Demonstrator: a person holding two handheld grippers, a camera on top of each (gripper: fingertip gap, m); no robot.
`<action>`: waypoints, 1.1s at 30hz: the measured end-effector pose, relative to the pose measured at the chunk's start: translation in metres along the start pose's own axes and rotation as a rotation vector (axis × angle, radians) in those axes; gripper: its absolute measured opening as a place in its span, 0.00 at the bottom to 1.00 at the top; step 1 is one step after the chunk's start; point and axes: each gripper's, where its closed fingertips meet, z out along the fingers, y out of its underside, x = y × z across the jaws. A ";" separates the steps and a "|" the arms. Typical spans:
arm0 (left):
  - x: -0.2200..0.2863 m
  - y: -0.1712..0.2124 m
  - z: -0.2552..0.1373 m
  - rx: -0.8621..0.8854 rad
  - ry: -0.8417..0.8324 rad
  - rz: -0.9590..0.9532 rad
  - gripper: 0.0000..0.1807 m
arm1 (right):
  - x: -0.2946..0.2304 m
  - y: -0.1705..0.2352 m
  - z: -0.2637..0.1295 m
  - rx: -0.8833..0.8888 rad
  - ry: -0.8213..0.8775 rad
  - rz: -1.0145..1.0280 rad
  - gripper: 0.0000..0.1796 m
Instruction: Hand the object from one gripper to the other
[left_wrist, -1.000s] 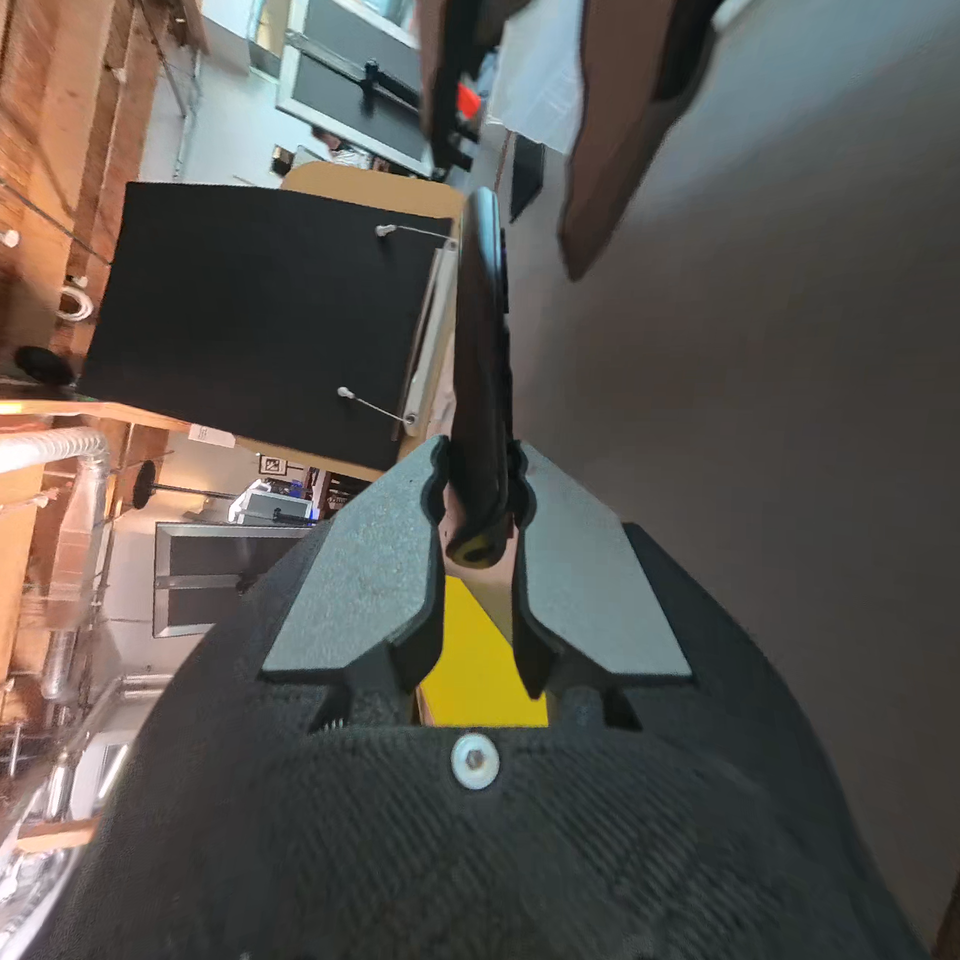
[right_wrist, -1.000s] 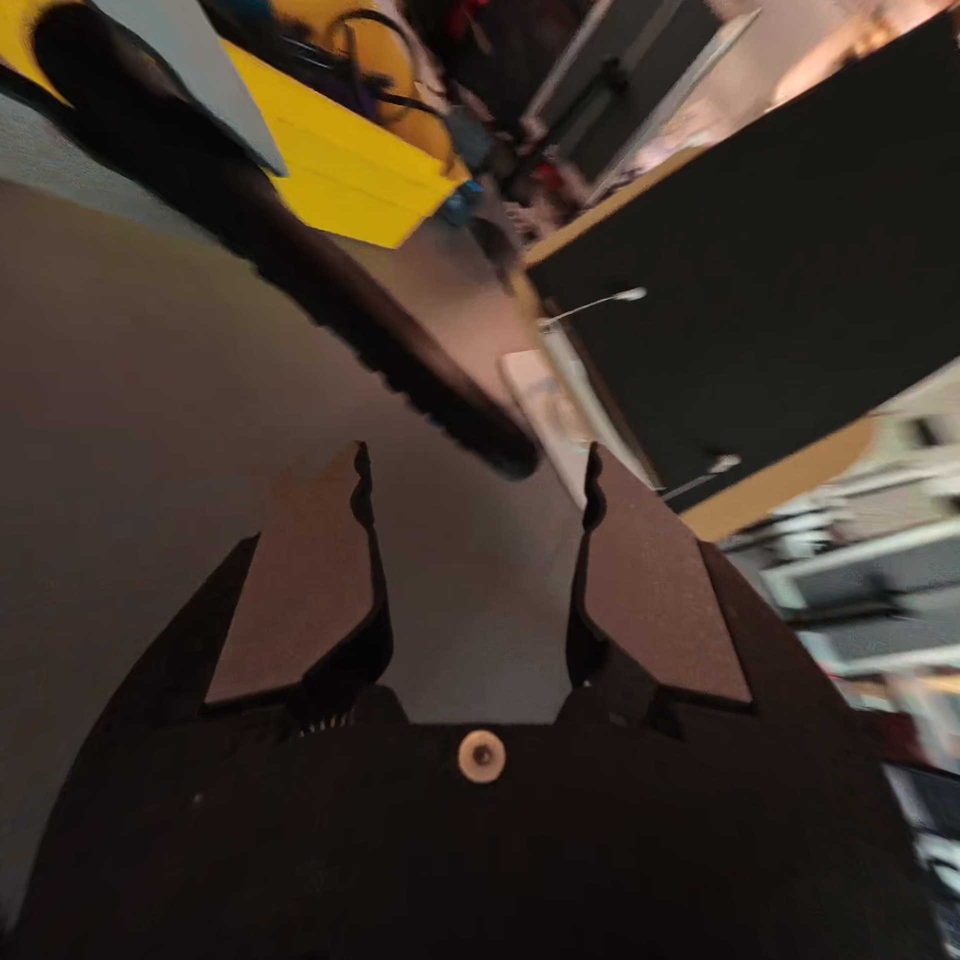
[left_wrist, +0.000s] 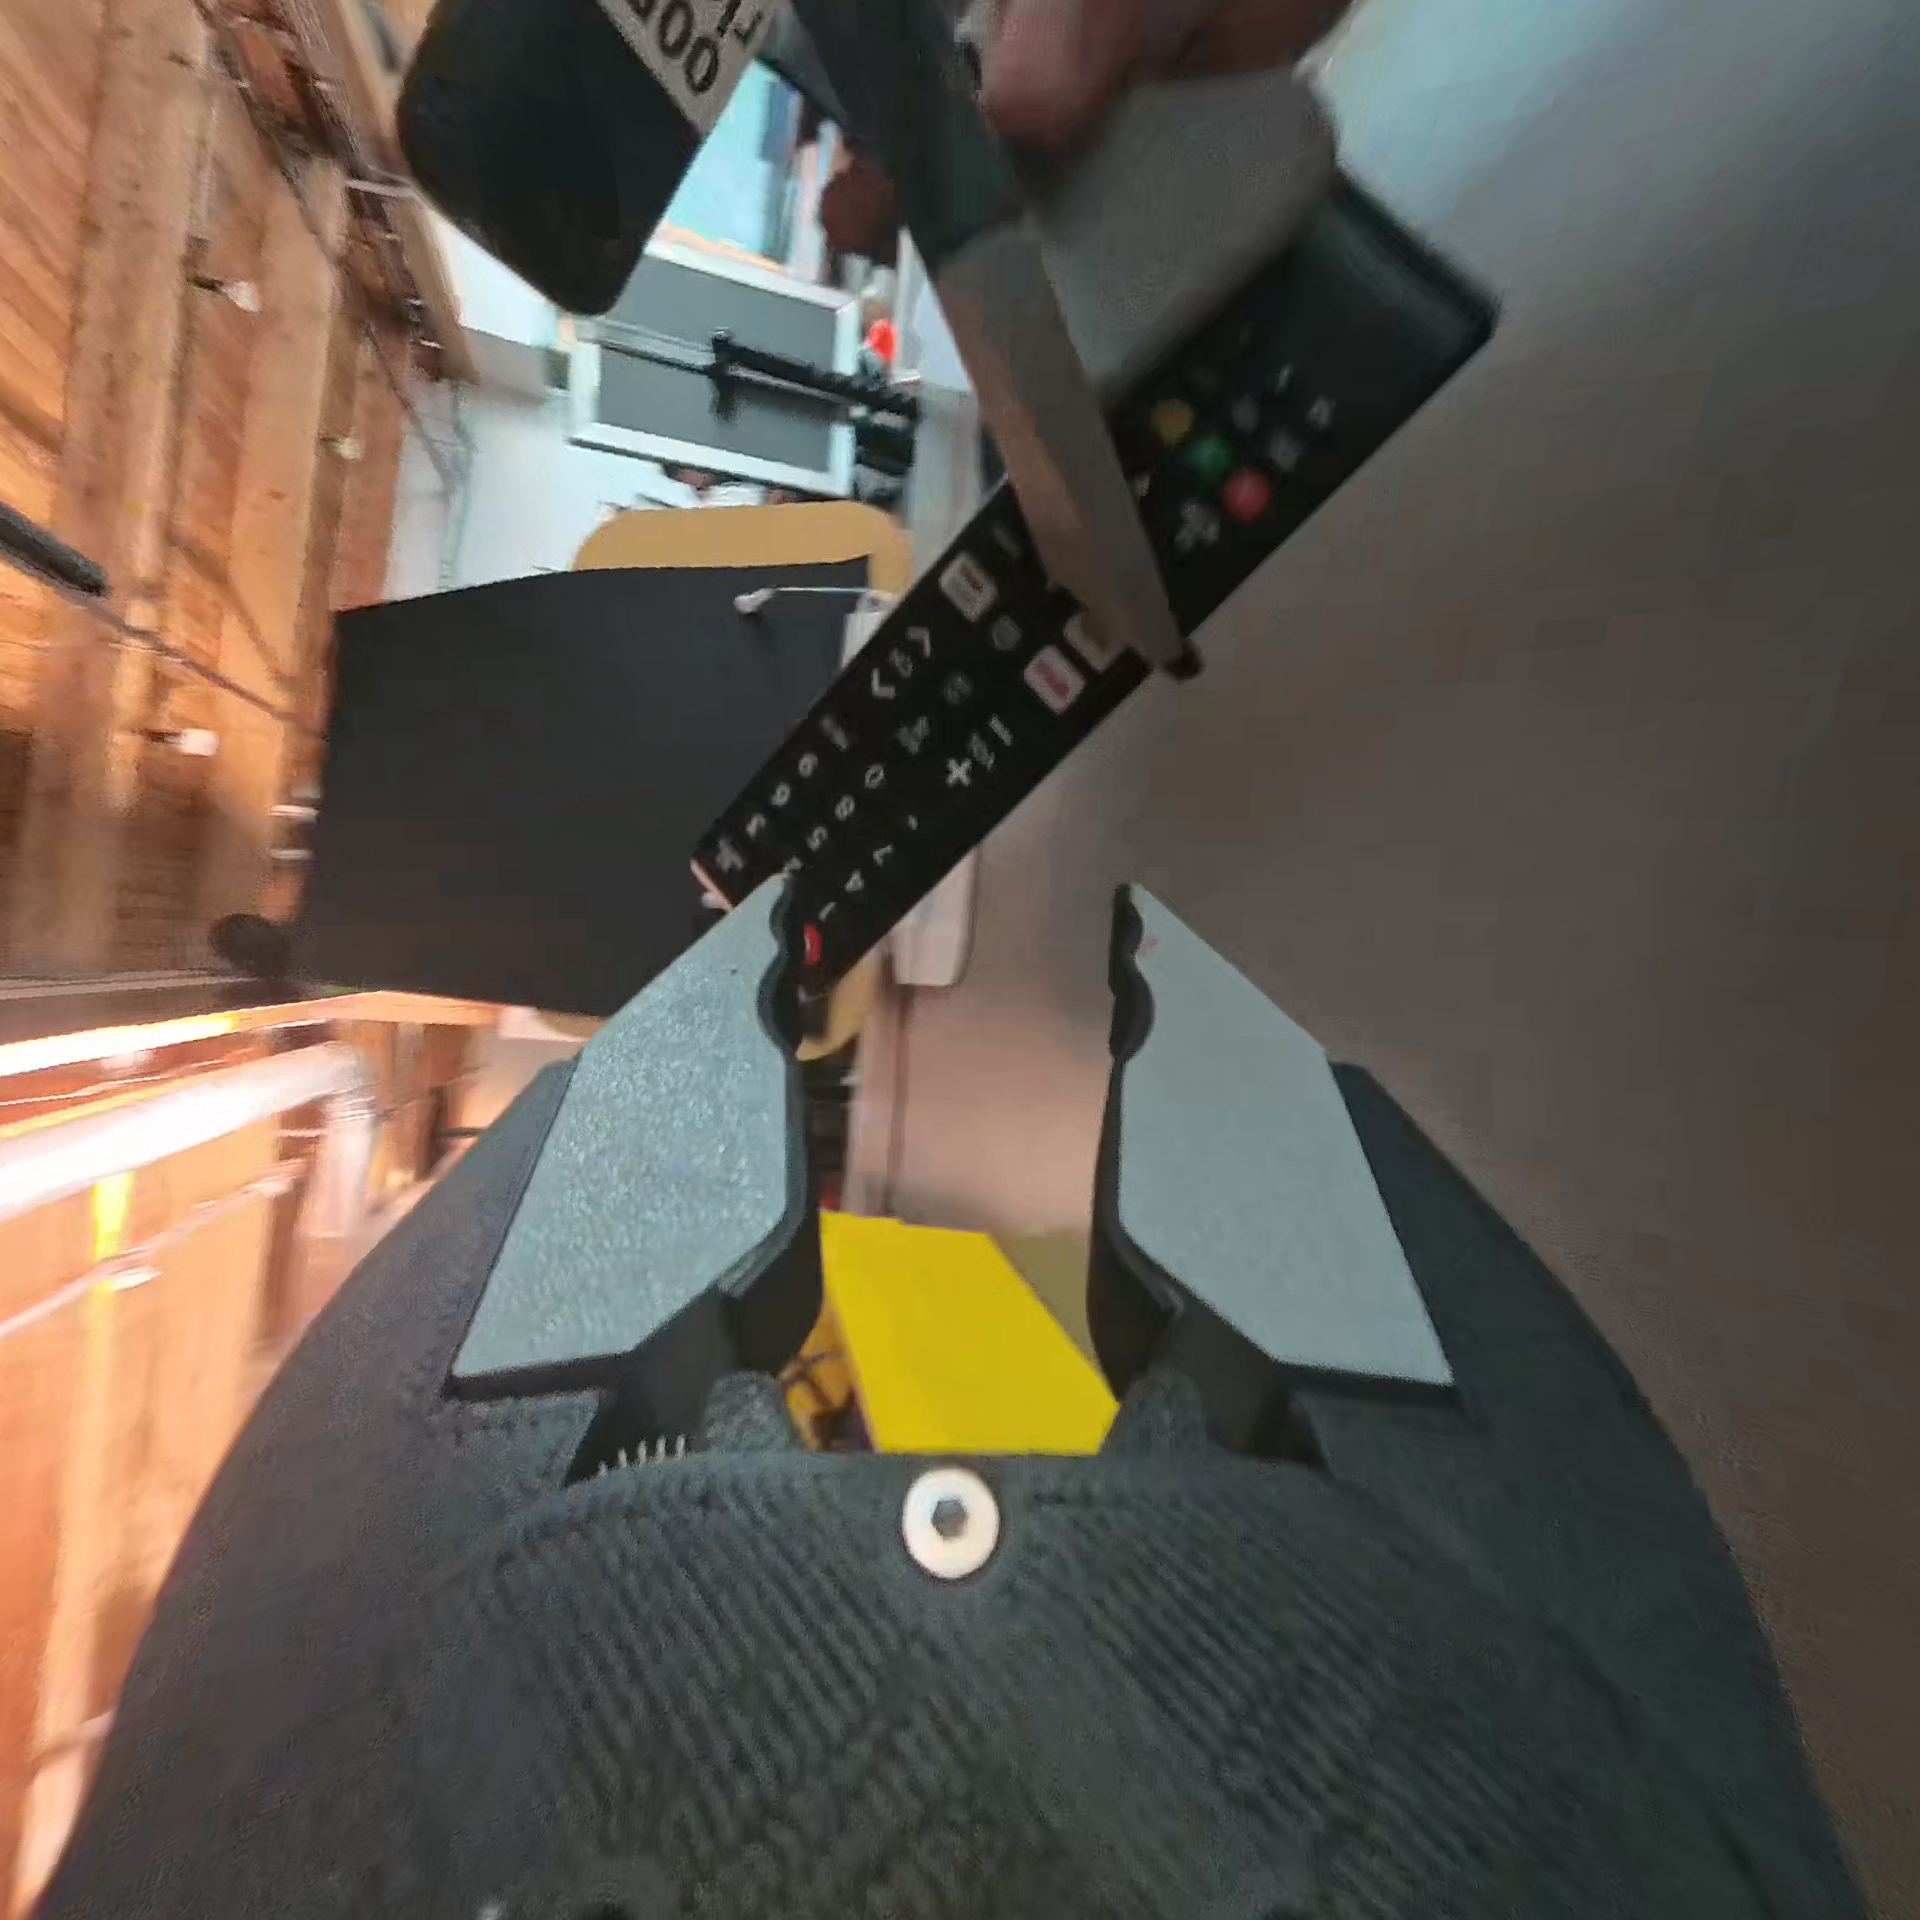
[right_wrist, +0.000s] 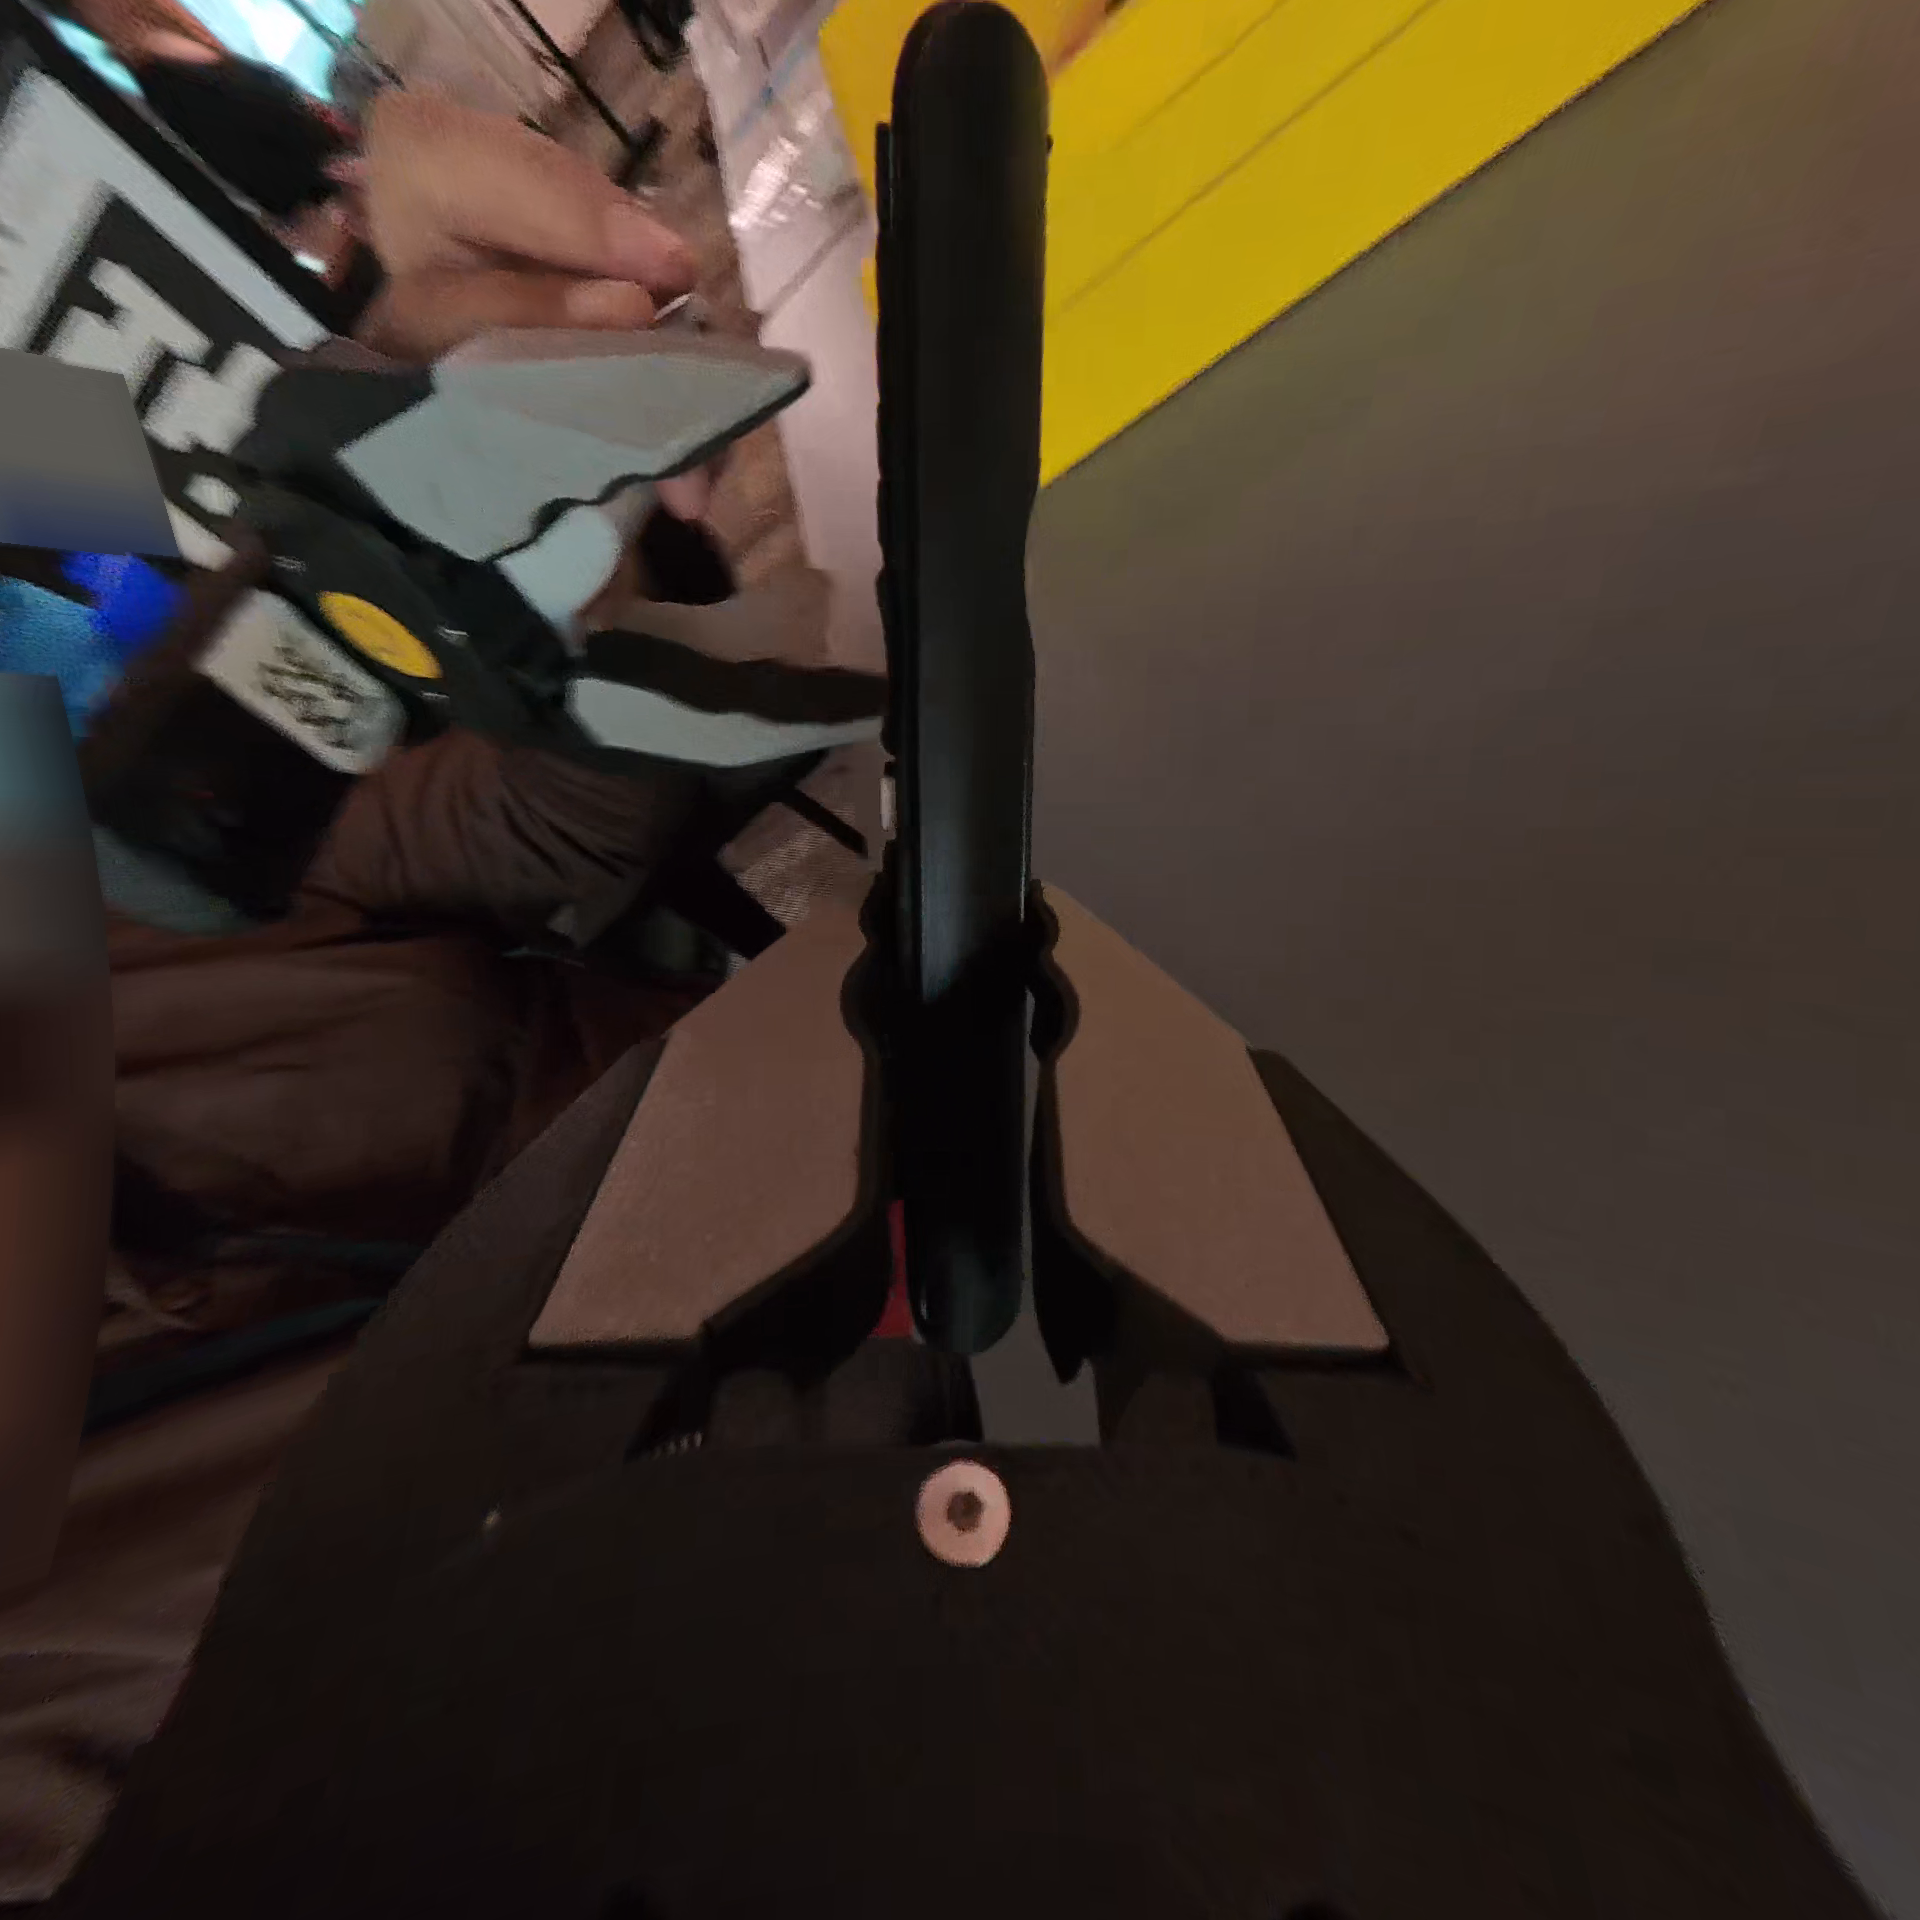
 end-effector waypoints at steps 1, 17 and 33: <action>-0.007 0.000 0.002 0.000 -0.078 0.066 0.31 | -0.007 0.002 -0.001 -0.003 -0.057 0.017 0.12; -0.043 -0.020 -0.006 0.340 0.029 -0.662 0.13 | -0.059 -0.070 -0.098 0.555 -0.167 -0.259 0.30; -0.007 -0.046 0.003 0.447 0.530 -1.251 0.18 | -0.039 -0.070 -0.049 0.436 0.164 -0.419 0.12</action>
